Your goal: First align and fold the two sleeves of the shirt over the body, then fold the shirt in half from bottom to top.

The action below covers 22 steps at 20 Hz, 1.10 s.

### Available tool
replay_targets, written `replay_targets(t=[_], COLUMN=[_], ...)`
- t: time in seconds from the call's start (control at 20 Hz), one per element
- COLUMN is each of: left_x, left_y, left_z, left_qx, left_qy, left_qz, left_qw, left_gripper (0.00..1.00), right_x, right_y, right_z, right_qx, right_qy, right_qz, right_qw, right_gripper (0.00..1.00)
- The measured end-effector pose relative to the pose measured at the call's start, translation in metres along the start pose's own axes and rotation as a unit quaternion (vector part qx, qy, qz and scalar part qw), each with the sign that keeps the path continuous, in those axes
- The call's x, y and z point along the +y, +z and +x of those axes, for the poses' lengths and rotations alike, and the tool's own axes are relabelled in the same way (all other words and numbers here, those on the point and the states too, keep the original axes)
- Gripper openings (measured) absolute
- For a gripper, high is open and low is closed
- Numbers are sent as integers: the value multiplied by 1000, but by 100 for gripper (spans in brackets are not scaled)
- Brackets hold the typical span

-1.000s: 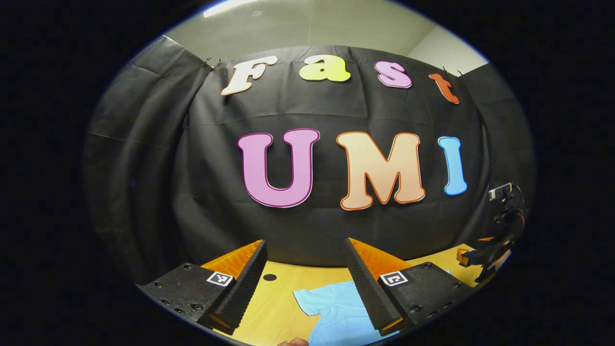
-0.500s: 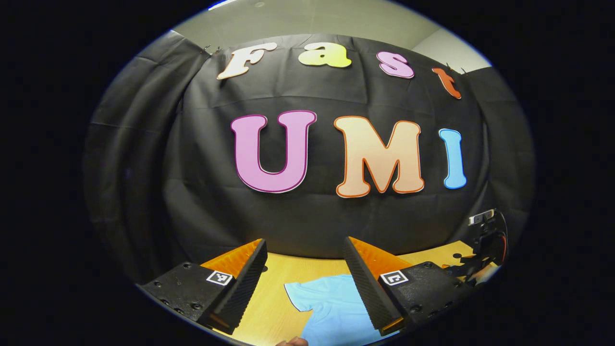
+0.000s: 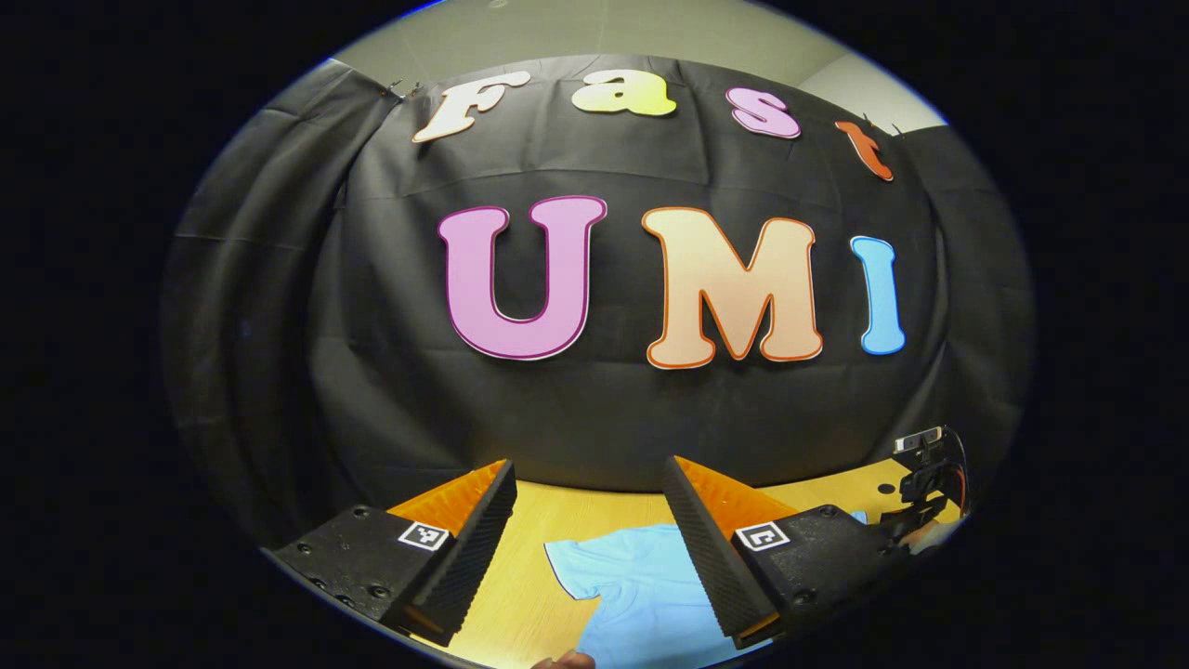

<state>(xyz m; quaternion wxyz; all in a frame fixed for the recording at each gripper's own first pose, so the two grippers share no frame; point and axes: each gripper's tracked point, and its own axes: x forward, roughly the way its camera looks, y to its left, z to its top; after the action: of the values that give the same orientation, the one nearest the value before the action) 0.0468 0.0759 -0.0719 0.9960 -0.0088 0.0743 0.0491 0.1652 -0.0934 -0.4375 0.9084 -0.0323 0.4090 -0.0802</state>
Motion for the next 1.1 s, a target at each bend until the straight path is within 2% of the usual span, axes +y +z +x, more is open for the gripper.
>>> replay_targets(t=[0.05, 0.1, 0.15, 0.2, 0.35, 0.45, 0.6, 0.7, 0.9, 0.95, 1.1], left_x=[0, 0, -1, -1, -2, -2, -3, -1, 1, 1, 1], left_y=[0, -1, -1, -2, -4, -5, -7, -6, -9, -10, -14], left_z=[1, 1, 2, 2, 2, 2, 2, 1, 2, 1, 0], left_qx=[1, 1, 2, 3, 5, 7, 9, 8, 12, 13, 19], left_qy=[0, 0, 0, 0, -1, -2, -1, 0, 2, 1, -2], left_qz=[0, 0, -1, -1, -3, -6, -7, -8, -14, -17, -22], left_qw=[1000, 1000, 1000, 1000, 1000, 1000, 1000, 1000, 1000, 1000, 1000], left_gripper=[96, 96, 96, 96, 96, 96, 96, 96, 96, 96, 96], right_x=[1, 2, 6, 11, 14, 15, 25, 35, 59, 65, 90], right_y=[-1, -2, -3, -4, -6, -7, -3, 4, 22, 25, 30], right_z=[1, 4, 5, 5, 7, 4, -3, -8, -26, -31, -43], right_qx=[-3, 3, 10, 16, 23, 25, 17, 6, -17, -19, -22], right_qy=[3, 7, 19, 34, 44, 49, 51, 61, 90, 97, 123], right_qz=[10, 18, 30, 48, 69, 70, 65, 68, 80, 83, 96], right_qw=[1000, 1000, 999, 998, 996, 996, 996, 996, 993, 992, 988], right_gripper=[100, 97, 100, 96, 73, 42, 2, 0, 3, 0, 2])
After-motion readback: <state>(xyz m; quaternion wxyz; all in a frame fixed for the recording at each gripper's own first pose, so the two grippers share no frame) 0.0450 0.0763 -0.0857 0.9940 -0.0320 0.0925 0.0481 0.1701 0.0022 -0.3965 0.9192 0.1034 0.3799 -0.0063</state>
